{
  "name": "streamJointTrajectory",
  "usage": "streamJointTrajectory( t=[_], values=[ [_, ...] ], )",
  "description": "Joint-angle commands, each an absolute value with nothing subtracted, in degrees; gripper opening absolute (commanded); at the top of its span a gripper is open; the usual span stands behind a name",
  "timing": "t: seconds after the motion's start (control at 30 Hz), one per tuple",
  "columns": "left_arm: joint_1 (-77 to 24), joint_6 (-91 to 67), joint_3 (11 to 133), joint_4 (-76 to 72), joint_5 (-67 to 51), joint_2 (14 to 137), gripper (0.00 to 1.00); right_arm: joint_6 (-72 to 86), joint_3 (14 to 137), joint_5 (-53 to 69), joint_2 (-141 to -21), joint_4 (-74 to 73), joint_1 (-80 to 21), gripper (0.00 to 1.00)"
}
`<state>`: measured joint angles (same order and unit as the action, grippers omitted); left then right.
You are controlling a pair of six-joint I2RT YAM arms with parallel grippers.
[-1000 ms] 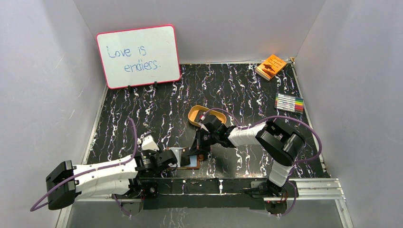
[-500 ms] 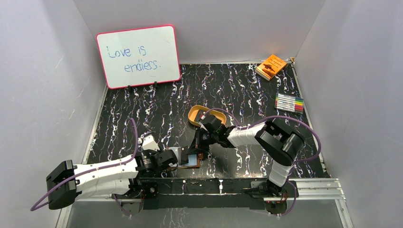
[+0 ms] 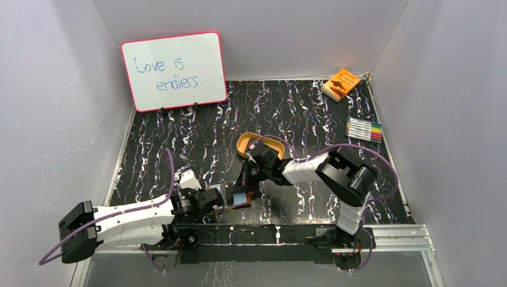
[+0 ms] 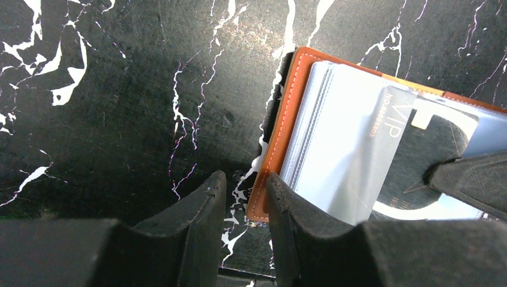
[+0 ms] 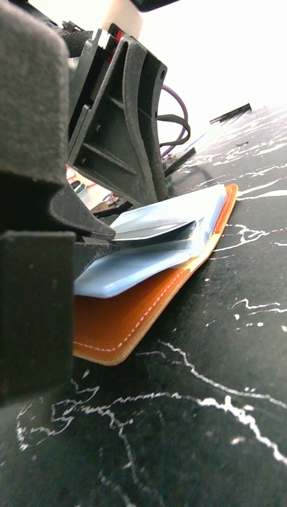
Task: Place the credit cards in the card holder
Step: Insert the credit card into the card holder.
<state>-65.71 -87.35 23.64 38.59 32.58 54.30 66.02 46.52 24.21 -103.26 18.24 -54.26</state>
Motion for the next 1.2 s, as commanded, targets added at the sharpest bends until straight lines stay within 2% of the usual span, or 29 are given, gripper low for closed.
streamJointTrajectory(
  t=[0.0,0.93,1.17],
  values=[
    [-65.57,-87.85,21.80,36.19,27.95,56.12,0.30,67.30,48.66,25.05,-106.67,16.00,-55.61,0.00],
    [-65.57,-85.88,21.97,32.93,29.18,56.76,0.30,59.05,56.82,29.81,-110.11,8.72,-57.66,0.01],
    [-65.59,-85.96,21.71,32.94,29.26,56.22,0.30,59.02,55.59,28.79,-107.89,8.08,-57.61,0.29]
  ],
)
